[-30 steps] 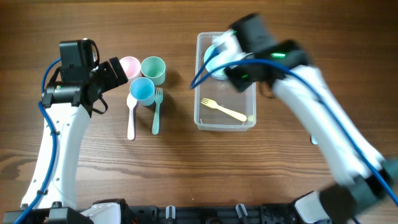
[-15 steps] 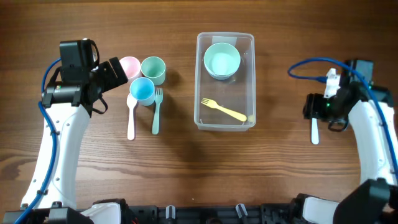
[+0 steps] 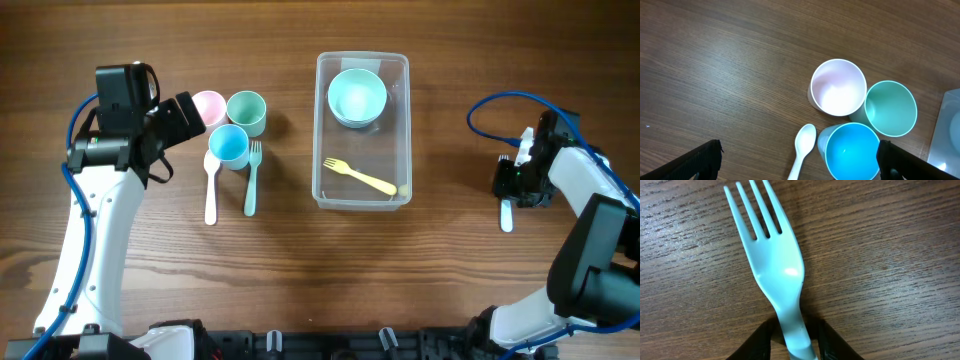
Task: Pack container
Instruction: 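Grasp the white fork handle with the right gripper, then lay the white fork in the container beside the yellow fork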
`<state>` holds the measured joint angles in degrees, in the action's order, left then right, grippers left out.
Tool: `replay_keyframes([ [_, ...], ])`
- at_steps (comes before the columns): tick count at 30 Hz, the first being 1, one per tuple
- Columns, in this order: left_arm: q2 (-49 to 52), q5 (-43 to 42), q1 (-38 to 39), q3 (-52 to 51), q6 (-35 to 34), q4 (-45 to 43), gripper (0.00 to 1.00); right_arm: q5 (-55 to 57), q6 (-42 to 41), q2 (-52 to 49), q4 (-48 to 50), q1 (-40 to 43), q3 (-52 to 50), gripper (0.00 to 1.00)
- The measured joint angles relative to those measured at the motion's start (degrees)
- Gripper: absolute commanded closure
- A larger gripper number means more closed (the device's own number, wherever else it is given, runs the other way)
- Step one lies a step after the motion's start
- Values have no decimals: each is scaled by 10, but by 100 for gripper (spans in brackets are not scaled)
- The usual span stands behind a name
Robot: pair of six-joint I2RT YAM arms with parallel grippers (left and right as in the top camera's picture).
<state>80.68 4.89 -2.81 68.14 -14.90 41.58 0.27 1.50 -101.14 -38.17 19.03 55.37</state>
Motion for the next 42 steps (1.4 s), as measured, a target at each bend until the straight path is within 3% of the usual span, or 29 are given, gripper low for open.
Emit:
replay_keyframes([
  [4,0,0,0,0,0,0,0,0,0,-2,8,0,3,96],
  [9,0,0,0,0,0,0,0,2,-2,-3,5,0,6,96],
  [13,0,0,0,0,0,0,0,-10,-21,-2,-79,-8,54,96],
  [20,0,0,0,0,0,0,0,-55,-21,151,-156,-176,248,96],
  [23,0,0,0,0,0,0,0,-61,73,179,-173,-350,261,96],
  [26,0,0,0,0,0,0,0,-67,193,154,-177,-449,261,95],
  [30,0,0,0,0,0,0,0,-67,370,62,-185,-480,261,96],
  [37,0,0,0,0,0,0,0,-61,450,-58,-186,-483,261,96],
  [38,0,0,0,0,0,0,0,-63,451,-63,-185,-486,261,95],
  [40,0,0,0,0,0,0,0,-62,448,-66,-177,-489,261,73],
  [42,0,0,0,0,0,0,0,-49,408,-65,-158,-491,262,69],
])
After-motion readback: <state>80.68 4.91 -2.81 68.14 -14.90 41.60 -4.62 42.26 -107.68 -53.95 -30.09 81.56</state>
